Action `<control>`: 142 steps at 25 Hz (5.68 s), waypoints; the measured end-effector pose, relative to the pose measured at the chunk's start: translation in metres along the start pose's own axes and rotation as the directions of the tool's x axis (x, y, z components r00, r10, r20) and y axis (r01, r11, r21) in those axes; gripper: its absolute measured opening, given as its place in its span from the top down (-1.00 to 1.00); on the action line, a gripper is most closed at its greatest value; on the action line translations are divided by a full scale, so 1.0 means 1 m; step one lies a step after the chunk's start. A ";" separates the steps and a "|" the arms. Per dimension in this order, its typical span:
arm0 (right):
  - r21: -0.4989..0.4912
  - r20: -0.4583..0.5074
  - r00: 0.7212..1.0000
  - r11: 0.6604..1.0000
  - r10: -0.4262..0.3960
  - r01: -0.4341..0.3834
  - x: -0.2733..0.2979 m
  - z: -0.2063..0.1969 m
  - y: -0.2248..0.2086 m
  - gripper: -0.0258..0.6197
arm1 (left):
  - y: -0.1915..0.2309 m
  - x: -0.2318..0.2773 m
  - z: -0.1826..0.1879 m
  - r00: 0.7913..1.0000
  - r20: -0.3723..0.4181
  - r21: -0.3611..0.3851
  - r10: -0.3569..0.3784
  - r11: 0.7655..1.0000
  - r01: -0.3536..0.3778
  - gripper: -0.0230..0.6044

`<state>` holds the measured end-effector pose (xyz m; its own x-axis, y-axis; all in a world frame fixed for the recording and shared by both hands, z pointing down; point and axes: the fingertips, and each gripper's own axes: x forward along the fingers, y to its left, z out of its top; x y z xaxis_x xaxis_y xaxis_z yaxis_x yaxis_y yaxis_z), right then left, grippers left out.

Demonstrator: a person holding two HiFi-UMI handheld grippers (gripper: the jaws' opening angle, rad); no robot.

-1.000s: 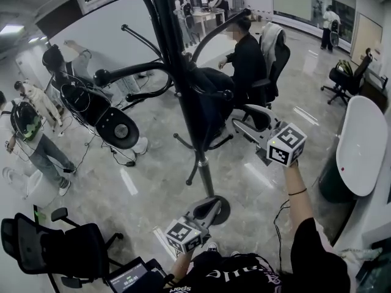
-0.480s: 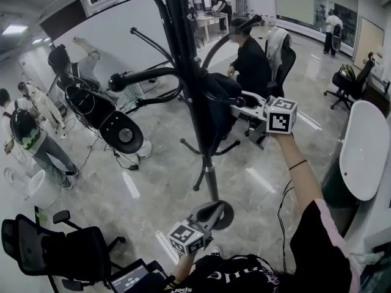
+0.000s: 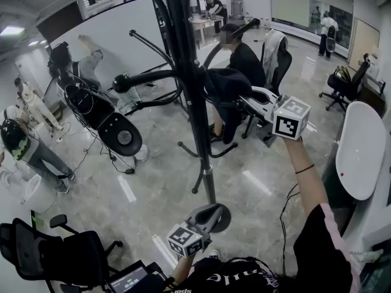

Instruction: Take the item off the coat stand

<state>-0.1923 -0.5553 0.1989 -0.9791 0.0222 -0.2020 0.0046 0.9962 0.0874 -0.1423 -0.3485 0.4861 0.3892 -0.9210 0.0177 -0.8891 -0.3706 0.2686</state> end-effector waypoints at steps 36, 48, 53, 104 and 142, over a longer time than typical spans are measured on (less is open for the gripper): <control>0.042 0.086 0.851 0.856 -0.518 0.516 -0.200 0.049 -0.096 0.81 | -0.044 0.020 -0.019 0.998 -0.039 0.010 -0.058 0.998 0.058 0.92; 0.085 0.017 0.853 0.850 -0.522 0.519 -0.260 -0.066 0.045 0.81 | -0.092 -0.002 -0.054 0.996 -0.061 -0.029 -0.072 0.997 0.070 0.92; 0.171 -0.015 0.838 0.824 -0.546 0.540 -0.277 -0.098 0.079 0.81 | -0.099 -0.003 -0.054 0.995 -0.075 -0.021 -0.071 0.997 0.069 0.92; 0.202 -0.218 0.556 0.521 -0.802 0.830 -0.369 -0.178 0.671 0.81 | -0.303 -0.346 -0.134 0.909 -0.151 -0.095 -0.389 0.921 0.378 0.92; 0.269 -0.277 0.521 0.456 -0.807 0.849 -0.280 -0.199 0.830 0.81 | -0.299 -0.530 -0.128 0.871 -0.222 -0.076 -0.438 0.899 0.432 0.92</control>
<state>0.0449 0.2480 0.5217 -0.5703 -0.8160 0.0943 -0.7742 0.4956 -0.3936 -0.0520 0.2662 0.5194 0.7819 -0.6133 0.1121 -0.6124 -0.7218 0.3223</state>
